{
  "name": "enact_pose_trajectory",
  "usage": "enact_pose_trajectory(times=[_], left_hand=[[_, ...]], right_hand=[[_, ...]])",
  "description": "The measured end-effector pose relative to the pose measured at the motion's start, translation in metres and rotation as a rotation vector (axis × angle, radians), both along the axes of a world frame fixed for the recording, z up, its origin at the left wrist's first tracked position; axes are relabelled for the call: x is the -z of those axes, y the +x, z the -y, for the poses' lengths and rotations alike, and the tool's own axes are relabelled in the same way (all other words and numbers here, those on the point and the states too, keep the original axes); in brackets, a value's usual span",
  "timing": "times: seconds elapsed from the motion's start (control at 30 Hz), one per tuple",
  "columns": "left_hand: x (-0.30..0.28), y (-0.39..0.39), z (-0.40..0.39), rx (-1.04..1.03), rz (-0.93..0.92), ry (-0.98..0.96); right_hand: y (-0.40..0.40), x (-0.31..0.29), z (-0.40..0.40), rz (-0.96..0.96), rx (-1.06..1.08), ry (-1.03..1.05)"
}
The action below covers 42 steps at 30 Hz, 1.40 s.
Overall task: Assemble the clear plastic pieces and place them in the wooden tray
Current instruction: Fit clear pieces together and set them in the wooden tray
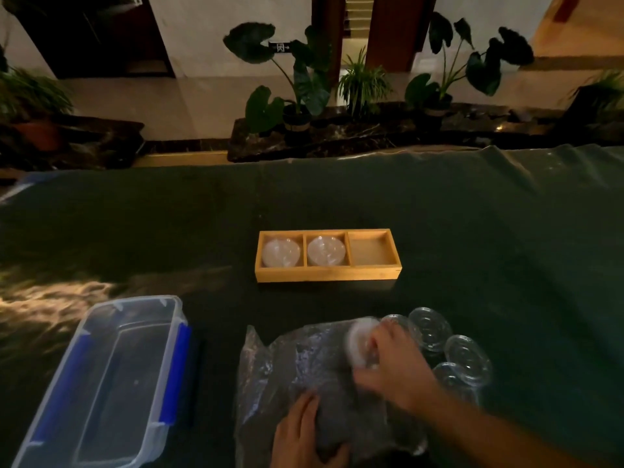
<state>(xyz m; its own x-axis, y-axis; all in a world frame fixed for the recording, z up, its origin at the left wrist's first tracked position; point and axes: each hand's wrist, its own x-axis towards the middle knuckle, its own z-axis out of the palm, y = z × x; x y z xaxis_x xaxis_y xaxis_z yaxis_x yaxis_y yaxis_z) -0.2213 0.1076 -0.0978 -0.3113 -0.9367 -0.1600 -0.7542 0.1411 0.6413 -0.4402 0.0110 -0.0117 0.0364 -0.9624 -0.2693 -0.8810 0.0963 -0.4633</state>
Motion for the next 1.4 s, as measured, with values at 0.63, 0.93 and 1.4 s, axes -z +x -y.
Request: enact_pose_trajectory(times=[0.63, 0.93, 1.4], left_hand=[[0.019, -0.016, 0.005, -0.096, 0.066, -0.215], [0.022, -0.018, 0.007, -0.077, 0.098, -0.248], [0.022, -0.017, 0.009, -0.07, 0.093, -0.268]], right_hand=[[-0.019, 0.019, 0.231, -0.22, 0.29, -0.123], [-0.024, 0.032, 0.227, -0.254, 0.248, -0.106], [-0.034, 0.019, 0.228, -0.271, 0.206, 0.117]])
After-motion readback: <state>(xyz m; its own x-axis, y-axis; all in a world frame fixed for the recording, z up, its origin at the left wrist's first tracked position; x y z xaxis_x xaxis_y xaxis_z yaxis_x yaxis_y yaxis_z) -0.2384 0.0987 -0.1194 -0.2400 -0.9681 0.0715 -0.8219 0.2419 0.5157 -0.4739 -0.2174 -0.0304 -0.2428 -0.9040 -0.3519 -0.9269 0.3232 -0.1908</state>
